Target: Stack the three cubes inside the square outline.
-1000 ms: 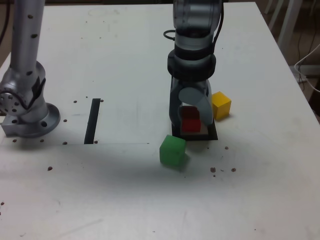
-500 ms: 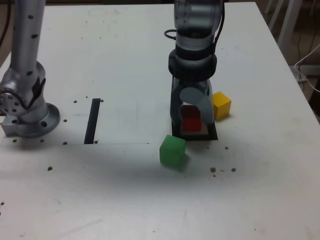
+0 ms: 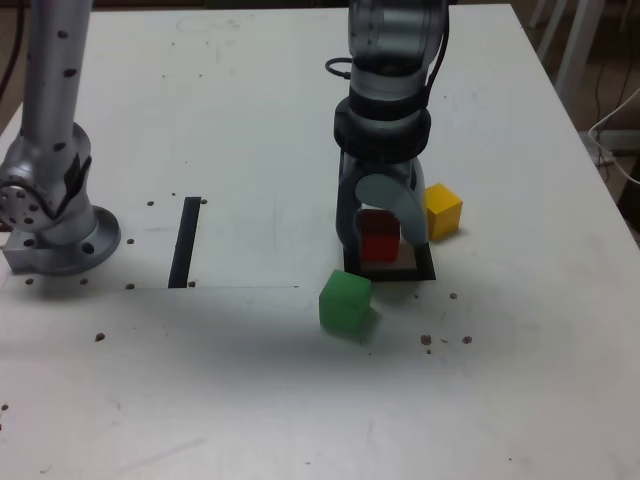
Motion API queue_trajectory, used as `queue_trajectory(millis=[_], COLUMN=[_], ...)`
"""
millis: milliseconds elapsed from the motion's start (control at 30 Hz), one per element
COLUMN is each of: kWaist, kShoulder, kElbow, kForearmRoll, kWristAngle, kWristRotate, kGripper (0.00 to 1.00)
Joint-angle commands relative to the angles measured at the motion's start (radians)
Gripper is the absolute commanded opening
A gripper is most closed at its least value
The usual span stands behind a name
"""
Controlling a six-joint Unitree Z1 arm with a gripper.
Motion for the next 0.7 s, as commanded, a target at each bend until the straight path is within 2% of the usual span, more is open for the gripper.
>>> queue_trajectory(millis=[0, 233, 467, 667], kWaist=[0.002, 0.002, 0.002, 0.002], kShoulder=[0.003, 0.002, 0.0, -0.014], kElbow=[-0.004, -0.005, -0.006, -0.012], kForearmRoll=[0.003, 0.002, 0.004, 0.016], kWristAngle=[0.003, 0.004, 0.005, 0.006], kWristRotate=[-0.002, -0.002, -0.005, -0.007], kGripper=[0.72, 0.81, 0.98, 1.0])
